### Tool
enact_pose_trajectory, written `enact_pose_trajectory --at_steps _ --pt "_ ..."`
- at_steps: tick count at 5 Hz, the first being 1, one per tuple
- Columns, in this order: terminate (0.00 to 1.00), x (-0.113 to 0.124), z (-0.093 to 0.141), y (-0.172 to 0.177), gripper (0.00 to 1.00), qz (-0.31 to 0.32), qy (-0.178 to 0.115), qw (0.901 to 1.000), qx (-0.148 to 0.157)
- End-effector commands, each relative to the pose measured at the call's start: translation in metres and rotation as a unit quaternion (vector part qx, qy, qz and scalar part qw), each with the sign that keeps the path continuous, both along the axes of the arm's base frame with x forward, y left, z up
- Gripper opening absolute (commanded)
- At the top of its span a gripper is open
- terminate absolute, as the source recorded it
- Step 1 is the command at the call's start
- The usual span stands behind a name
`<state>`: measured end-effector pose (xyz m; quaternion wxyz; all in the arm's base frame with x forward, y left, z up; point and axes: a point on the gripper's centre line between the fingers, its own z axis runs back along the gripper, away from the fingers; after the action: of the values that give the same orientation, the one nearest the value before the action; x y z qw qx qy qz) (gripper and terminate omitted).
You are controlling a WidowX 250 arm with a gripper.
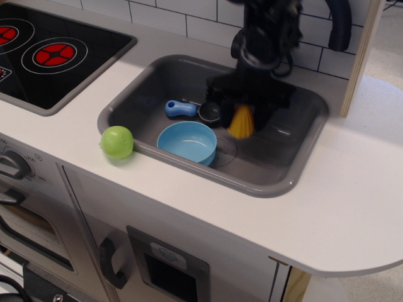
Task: Take corn out of bowl sink
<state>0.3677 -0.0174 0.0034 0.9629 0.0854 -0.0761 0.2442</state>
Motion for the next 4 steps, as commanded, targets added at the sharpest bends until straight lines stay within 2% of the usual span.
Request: enact_pose_trajectory --at_steps 1,2,4 --pt "0.0 0.018 -0.001 -0.005 0.0 0.008 -0.016 0.9998 0.009" --pt "0.0 0.014 0.0 -0.004 1.0 0.004 -0.017 0.9998 0.013" --pt "0.0 0.014 0.03 0.009 1.0 0.002 -0.034 0.9994 -0.004"
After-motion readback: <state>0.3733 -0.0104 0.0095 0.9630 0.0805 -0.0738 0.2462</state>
